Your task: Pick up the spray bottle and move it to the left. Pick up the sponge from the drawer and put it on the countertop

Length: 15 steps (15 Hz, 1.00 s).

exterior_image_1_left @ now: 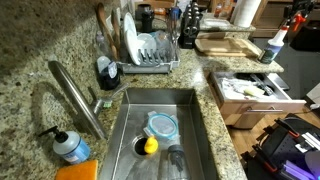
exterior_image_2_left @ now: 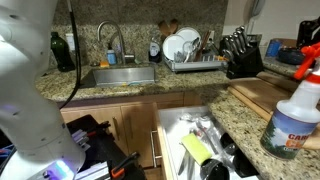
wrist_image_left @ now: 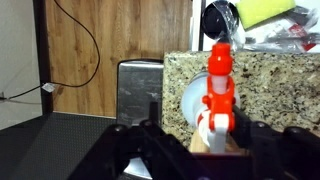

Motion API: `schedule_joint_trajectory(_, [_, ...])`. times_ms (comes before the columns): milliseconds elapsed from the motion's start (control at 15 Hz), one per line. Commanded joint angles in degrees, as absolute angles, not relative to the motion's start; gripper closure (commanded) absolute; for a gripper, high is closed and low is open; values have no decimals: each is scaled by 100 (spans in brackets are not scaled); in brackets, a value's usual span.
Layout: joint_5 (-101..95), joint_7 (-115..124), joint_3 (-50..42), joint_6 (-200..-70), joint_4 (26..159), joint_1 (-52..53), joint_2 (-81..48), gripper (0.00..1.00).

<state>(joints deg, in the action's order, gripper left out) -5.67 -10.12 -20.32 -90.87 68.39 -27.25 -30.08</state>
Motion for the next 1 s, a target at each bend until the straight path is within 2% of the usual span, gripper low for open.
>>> schedule_joint_trajectory(0, [-573, -960, -2029, -9057, 6765, -2694, -3033, 62])
schedule_joint_trajectory(333, [-565, -933, -2033, -9051, 6753, -2651, -3048, 95])
schedule_joint_trajectory(467, [-561, -938, -2033, -9055, 6744, -2643, -3066, 94])
schedule_joint_trajectory(600, [-535, -955, -2023, -9009, 6709, -2645, -3079, 98])
schedule_joint_trajectory(667, [-501, -985, -2006, -8922, 6659, -2646, -3087, 95])
schedule_joint_trajectory(933, [-390, -1272, -1858, -8781, 6804, -2489, -2618, 95])
